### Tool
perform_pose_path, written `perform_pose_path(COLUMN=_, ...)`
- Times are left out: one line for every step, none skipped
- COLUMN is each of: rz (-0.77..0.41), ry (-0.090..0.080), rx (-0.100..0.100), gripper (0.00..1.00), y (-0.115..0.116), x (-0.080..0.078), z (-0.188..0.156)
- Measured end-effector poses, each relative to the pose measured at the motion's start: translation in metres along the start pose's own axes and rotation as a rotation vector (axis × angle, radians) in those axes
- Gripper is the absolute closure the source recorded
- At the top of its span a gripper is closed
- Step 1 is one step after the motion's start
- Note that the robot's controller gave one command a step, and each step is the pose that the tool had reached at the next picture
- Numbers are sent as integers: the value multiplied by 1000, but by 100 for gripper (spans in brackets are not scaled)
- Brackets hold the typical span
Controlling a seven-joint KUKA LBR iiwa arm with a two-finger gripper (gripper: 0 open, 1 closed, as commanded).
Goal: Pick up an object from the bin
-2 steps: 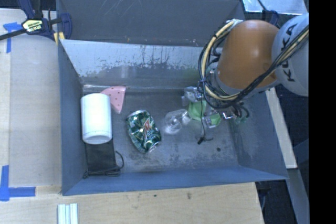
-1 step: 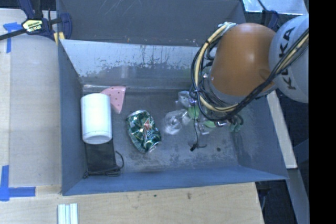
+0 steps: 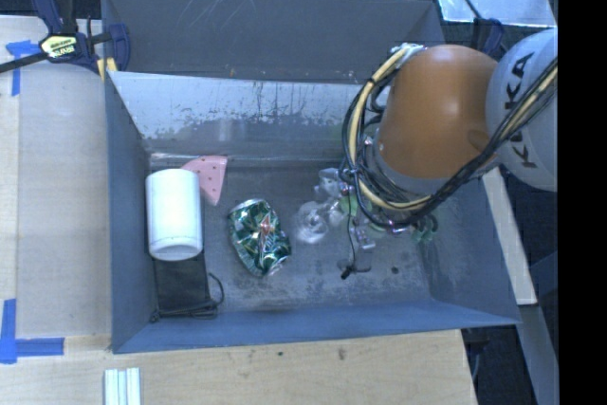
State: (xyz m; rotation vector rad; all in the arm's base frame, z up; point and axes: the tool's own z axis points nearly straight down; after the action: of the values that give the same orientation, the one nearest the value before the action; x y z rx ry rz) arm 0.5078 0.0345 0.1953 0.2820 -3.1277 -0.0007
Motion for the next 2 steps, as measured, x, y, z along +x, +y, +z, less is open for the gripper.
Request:
perform_pose_path(rz=-95, ry=-4, rx=1, gripper=0, y=11, x=-12, z=10)
perform_pose_path(rz=-150, ry=-10, rx=2, gripper=0, y=32, x=-26, z=51)
